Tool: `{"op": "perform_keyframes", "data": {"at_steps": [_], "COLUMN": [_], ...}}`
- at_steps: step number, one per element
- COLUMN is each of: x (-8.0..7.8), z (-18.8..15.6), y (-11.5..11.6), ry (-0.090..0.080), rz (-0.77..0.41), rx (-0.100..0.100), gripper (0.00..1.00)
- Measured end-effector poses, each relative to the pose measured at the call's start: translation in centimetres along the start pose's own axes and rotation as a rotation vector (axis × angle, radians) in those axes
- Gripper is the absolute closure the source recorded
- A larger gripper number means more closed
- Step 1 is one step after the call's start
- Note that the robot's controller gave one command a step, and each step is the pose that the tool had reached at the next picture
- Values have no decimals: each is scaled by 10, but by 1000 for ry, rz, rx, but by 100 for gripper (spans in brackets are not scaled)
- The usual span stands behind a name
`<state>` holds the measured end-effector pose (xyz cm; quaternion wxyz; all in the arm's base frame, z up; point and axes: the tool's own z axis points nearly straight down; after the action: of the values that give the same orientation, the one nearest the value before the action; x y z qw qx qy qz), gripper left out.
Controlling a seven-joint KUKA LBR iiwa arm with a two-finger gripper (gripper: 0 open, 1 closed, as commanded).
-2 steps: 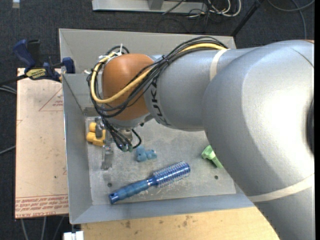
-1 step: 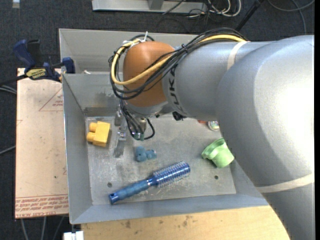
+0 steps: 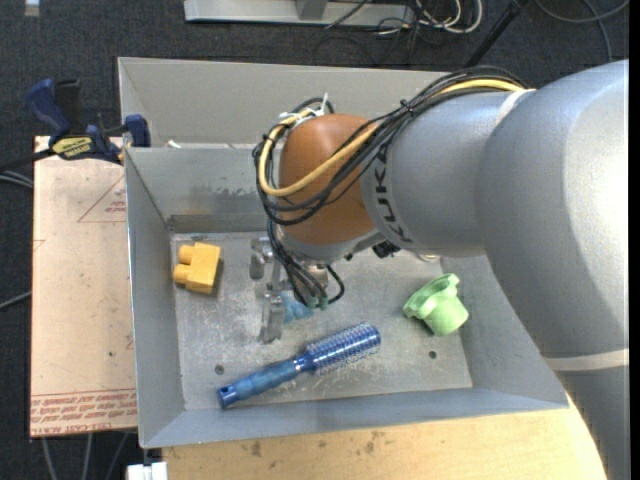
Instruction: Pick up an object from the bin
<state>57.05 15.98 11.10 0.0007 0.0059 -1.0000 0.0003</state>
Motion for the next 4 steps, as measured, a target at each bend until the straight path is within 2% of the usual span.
{"op": "perform_keyframes", "data": {"at_steps": [1, 2, 3, 4], "x": [83, 84, 62, 63], "z": [32, 32, -88, -83], "y": [-70, -69, -14, -17], "ry": [-10, -6, -13, -4], "rz": [-330, -331, -348, -342], "rx": [-1, -2, -4, -2], "gripper": [0, 100, 100, 0]}}
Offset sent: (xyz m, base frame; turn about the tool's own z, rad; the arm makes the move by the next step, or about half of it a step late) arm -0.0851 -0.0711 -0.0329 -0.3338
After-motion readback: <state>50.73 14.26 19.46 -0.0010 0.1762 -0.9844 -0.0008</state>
